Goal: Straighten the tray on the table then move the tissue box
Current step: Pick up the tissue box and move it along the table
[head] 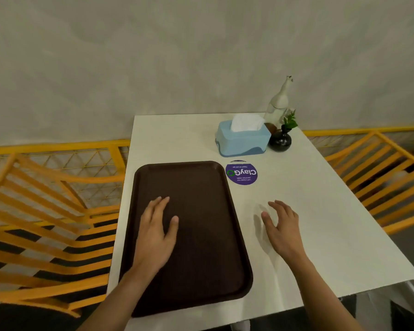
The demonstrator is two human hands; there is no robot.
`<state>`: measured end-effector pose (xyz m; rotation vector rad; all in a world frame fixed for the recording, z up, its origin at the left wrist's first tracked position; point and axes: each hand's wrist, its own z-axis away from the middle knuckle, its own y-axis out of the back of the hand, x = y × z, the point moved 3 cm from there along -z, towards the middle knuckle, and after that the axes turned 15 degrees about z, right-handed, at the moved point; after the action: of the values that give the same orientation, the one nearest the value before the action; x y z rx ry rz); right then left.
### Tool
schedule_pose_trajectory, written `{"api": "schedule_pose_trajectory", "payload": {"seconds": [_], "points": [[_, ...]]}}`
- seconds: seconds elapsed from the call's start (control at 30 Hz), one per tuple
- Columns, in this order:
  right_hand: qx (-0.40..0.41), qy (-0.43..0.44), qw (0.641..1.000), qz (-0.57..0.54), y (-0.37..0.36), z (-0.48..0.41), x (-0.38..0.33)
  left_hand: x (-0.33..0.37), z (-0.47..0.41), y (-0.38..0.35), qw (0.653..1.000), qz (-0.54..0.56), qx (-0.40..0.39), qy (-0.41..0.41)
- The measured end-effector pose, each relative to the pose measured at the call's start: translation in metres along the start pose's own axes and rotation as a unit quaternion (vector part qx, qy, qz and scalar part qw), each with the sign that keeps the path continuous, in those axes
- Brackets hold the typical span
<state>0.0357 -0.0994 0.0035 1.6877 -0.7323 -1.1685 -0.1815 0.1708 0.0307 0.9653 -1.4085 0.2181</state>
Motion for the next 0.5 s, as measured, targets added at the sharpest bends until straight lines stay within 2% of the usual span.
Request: {"api": "schedule_pose_trajectory", "payload": {"seconds": [0.27,0.5], "points": [[0.008,0.029,0.999,-0.026,0.028,-0.117,0.015,0.070,-0.090,-0.096,0.998,0.020,-0.018,-0.057],[0.024,0.093,0.992,-0.076,0.031,-0.236,0.005,0.102,-0.175,-0.176,0.998,0.057,0.022,-0.031]]}}
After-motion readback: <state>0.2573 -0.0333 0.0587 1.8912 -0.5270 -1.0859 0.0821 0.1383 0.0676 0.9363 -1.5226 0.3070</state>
